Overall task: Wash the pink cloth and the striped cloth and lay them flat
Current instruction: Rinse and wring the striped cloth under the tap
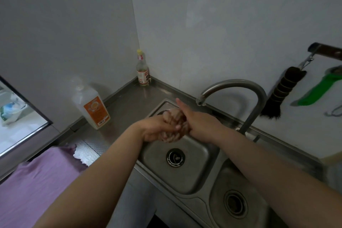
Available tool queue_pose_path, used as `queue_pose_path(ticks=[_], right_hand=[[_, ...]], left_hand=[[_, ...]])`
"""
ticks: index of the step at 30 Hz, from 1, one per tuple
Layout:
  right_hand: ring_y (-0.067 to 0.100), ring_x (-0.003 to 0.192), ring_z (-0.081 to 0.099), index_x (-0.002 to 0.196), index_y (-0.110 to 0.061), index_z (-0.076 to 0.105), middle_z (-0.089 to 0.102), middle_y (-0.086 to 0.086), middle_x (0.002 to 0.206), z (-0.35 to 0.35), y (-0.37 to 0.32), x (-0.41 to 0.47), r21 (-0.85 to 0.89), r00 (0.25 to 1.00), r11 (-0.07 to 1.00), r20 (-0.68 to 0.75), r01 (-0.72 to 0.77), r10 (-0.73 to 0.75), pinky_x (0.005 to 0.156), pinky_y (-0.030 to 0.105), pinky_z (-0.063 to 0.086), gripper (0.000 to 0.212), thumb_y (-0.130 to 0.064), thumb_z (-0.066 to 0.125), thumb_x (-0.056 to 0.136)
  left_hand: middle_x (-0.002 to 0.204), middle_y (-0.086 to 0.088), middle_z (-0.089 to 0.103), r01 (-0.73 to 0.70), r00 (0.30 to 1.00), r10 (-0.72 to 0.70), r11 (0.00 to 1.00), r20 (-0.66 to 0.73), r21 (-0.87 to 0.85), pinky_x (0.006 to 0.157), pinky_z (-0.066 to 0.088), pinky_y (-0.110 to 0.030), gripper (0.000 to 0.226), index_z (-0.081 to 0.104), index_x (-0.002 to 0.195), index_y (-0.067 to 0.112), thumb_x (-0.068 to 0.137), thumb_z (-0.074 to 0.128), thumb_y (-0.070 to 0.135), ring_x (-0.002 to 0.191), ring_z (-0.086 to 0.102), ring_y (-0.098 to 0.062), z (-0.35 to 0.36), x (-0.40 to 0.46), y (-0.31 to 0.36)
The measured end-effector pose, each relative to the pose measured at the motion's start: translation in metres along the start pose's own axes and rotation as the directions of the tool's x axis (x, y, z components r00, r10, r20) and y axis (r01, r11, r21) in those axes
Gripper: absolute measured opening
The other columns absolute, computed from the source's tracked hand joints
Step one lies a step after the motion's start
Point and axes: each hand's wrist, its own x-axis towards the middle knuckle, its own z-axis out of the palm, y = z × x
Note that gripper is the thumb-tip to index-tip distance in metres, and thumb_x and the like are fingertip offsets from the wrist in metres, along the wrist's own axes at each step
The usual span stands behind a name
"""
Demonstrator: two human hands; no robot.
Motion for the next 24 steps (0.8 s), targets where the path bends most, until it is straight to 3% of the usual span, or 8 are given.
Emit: queue_pose_path(ticks=[4, 8, 11, 13, 15, 18, 21, 24], right_hand=[[0.029, 0.107, 0.056, 0.148, -0.033, 0.013, 0.052, 0.009, 0.129, 0.005, -0.003, 0.004, -0.169, 1.0, 0.986, -0.014, 0.001, -0.004, 0.083, 0.041, 0.049, 0.064, -0.028, 0.047, 0.094], [0.029, 0.129, 0.037, 0.151, -0.033, 0.007, 0.023, 0.006, 0.15, 0.021, -0.003, 0.002, -0.157, 0.997, 0.986, -0.031, 0.061, -0.066, 0.094, 0.042, 0.046, 0.084, -0.015, 0.06, 0.088], [0.028, 0.109, 0.054, 0.15, -0.012, 0.02, 0.047, 0.013, 0.128, 0.043, -0.001, -0.004, -0.323, 0.993, 0.945, -0.079, 0.053, -0.083, 0.074, 0.036, 0.05, 0.076, -0.016, 0.062, 0.087], [0.027, 0.085, 0.066, 0.121, -0.006, 0.054, 0.064, 0.012, 0.101, 0.053, 0.001, -0.006, -0.378, 0.979, 0.925, -0.202, -0.045, -0.035, 0.057, 0.03, 0.045, 0.042, -0.02, 0.067, 0.083], [0.027, 0.081, 0.066, 0.104, -0.011, 0.057, 0.068, 0.008, 0.095, 0.049, 0.002, -0.004, -0.254, 0.986, 0.956, -0.104, -0.15, 0.127, 0.054, 0.028, 0.039, 0.018, -0.023, 0.053, 0.091], [0.026, 0.084, 0.059, 0.102, -0.009, 0.061, 0.066, 0.01, 0.101, 0.043, 0.004, 0.005, 0.144, 0.947, 0.939, 0.12, -0.313, 0.298, 0.058, 0.027, 0.036, 0.026, -0.026, 0.044, 0.093], [0.02, 0.054, 0.047, 0.074, -0.01, 0.055, 0.052, 0.009, 0.068, 0.04, 0.005, 0.007, 0.626, 0.873, 0.609, 0.372, -0.487, 0.315, 0.047, 0.024, 0.024, 0.013, -0.015, 0.052, 0.086], [0.008, 0.037, 0.019, 0.061, -0.024, 0.036, 0.028, -0.004, 0.046, 0.033, 0.014, 0.003, 0.79, 0.821, 0.228, 0.535, -0.569, 0.198, 0.041, 0.018, 0.011, 0.029, -0.015, 0.051, 0.084]], left_hand=[[0.1, 0.001, 0.069, 0.168, 0.985, -0.074, 0.658, -0.158, 0.734, 0.075, 0.051, -0.019, 0.028, 0.064, 0.112, 0.01, 0.084, 0.069, 0.007, 0.097, 0.066, -0.014, 0.025, 0.007, 0.018], [0.116, -0.023, 0.065, 0.289, 0.957, -0.183, 0.52, -0.226, 0.804, 0.092, 0.051, -0.043, 0.035, 0.061, 0.115, -0.004, 0.087, 0.067, 0.016, 0.103, 0.063, -0.034, 0.027, 0.017, 0.015], [0.089, -0.016, 0.067, 0.349, 0.927, -0.269, 0.365, -0.262, 0.863, 0.068, 0.053, -0.031, 0.019, 0.062, 0.095, 0.003, 0.091, 0.062, 0.022, 0.073, 0.061, -0.023, 0.029, 0.024, 0.009], [0.095, -0.013, 0.069, 0.341, 0.935, -0.157, 0.149, -0.318, 0.928, 0.067, 0.051, -0.03, 0.028, 0.061, 0.104, 0.003, 0.088, 0.066, 0.026, 0.077, 0.063, -0.022, 0.034, 0.032, 0.0], [0.101, -0.01, 0.066, 0.311, 0.946, 0.117, -0.067, -0.302, 0.948, 0.07, 0.052, -0.034, 0.037, 0.049, 0.119, 0.004, 0.088, 0.062, 0.021, 0.088, 0.065, -0.026, 0.038, 0.037, -0.008], [0.098, -0.007, 0.062, 0.179, 0.919, 0.393, -0.356, -0.027, 0.917, 0.065, 0.052, -0.04, 0.035, 0.04, 0.125, 0.01, 0.092, 0.052, 0.013, 0.085, 0.064, -0.028, 0.034, 0.036, -0.01], [0.097, -0.006, 0.064, 0.037, 0.892, 0.397, -0.544, 0.218, 0.838, 0.065, 0.054, -0.038, 0.031, 0.045, 0.124, 0.016, 0.095, 0.049, 0.023, 0.083, 0.065, -0.027, 0.021, 0.042, 0.004], [0.085, -0.009, 0.066, -0.083, 0.862, 0.366, -0.581, 0.351, 0.81, 0.058, 0.055, -0.04, 0.023, 0.056, 0.109, 0.012, 0.092, 0.053, 0.027, 0.071, 0.065, -0.03, 0.02, 0.048, 0.021]])
